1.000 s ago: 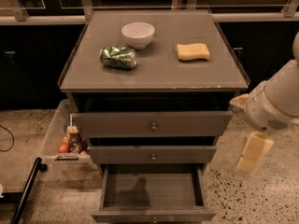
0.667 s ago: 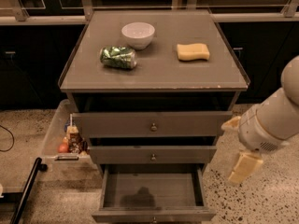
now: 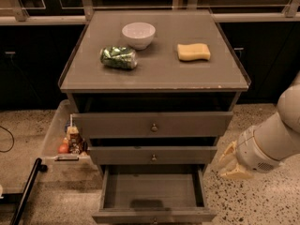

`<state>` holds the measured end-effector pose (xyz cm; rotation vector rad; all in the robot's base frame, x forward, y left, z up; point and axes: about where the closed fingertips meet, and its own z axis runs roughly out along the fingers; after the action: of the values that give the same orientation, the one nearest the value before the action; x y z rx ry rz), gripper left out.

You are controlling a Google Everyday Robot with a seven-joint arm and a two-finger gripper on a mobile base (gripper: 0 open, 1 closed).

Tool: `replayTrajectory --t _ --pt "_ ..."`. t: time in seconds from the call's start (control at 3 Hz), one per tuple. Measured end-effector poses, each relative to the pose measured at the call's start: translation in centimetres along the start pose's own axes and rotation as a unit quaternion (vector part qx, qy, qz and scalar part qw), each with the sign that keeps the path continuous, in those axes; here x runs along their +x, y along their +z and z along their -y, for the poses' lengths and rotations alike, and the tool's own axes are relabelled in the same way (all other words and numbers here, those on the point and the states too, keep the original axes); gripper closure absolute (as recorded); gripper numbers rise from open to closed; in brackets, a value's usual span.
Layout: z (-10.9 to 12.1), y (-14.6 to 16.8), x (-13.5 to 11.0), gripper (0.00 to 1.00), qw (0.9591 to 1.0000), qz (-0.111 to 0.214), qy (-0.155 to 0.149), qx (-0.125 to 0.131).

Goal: Close bottom drawer

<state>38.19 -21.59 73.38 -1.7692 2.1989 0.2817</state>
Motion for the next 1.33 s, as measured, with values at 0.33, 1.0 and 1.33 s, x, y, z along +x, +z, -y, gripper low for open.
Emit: replayTrajectory --t 0.33,1.0,1.33 --pt "0.0 0.0 0.0 0.88 1.0 0.0 0.0 0.0" --pt "-1.8 8.0 3.9 1.0 0.9973 0.043 0.053 -0.027" --pt "-2.1 13.1 5.9 1.0 0.995 0.076 0.061 -0.025"
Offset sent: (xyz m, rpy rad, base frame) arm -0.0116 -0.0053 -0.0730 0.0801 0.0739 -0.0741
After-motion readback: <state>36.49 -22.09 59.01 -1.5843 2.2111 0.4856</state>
